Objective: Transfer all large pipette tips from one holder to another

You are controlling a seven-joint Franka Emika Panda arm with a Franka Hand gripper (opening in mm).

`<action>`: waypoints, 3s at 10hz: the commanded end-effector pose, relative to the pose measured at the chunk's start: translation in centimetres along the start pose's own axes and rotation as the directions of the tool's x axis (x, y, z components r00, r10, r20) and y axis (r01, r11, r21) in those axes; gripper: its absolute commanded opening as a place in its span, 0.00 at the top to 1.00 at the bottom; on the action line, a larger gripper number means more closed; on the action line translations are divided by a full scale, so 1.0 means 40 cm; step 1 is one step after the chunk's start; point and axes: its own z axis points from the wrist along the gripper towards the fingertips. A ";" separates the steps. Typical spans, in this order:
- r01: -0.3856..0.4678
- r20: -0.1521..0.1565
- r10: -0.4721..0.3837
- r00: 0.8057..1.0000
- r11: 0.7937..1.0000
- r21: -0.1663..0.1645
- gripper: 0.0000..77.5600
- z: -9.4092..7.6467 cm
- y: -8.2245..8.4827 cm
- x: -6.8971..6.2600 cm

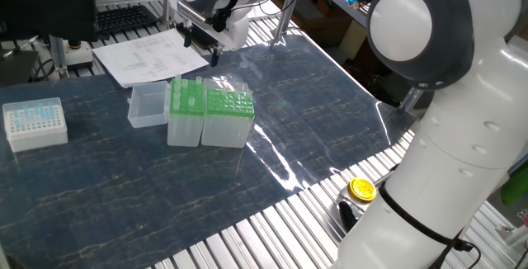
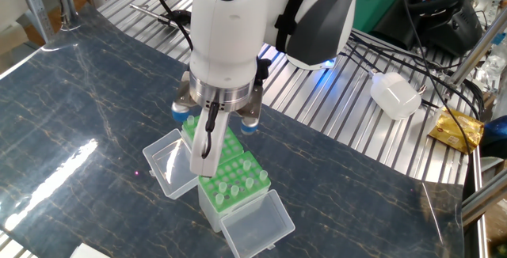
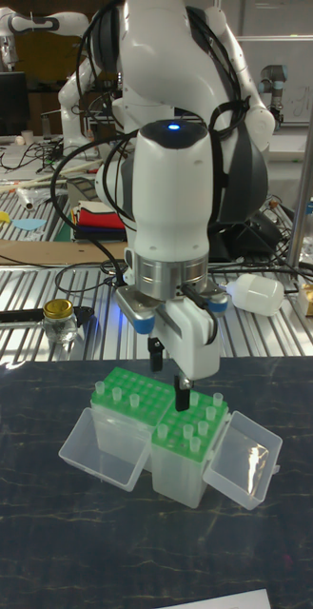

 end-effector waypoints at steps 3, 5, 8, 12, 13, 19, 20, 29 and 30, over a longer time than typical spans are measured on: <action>0.005 0.000 -0.005 1.000 0.999 0.035 0.00 0.005 -0.011 0.001; 0.013 -0.001 -0.013 1.000 0.999 0.034 0.00 0.015 -0.031 -0.011; 0.009 -0.001 -0.009 1.000 0.999 0.035 0.00 0.031 -0.057 -0.023; -0.008 0.000 0.008 1.000 0.999 0.035 0.00 0.046 -0.076 -0.022; -0.011 0.000 0.011 1.000 0.999 0.035 0.00 0.046 -0.077 -0.022; -0.020 0.009 0.019 1.000 0.999 0.035 0.00 0.087 -0.117 -0.014; -0.022 0.010 0.022 1.000 0.999 0.036 0.00 0.094 -0.124 -0.015; -0.017 0.006 0.017 1.000 0.999 0.036 0.00 0.139 -0.163 -0.041; -0.019 0.005 0.019 1.000 0.999 0.036 0.00 0.141 -0.165 -0.041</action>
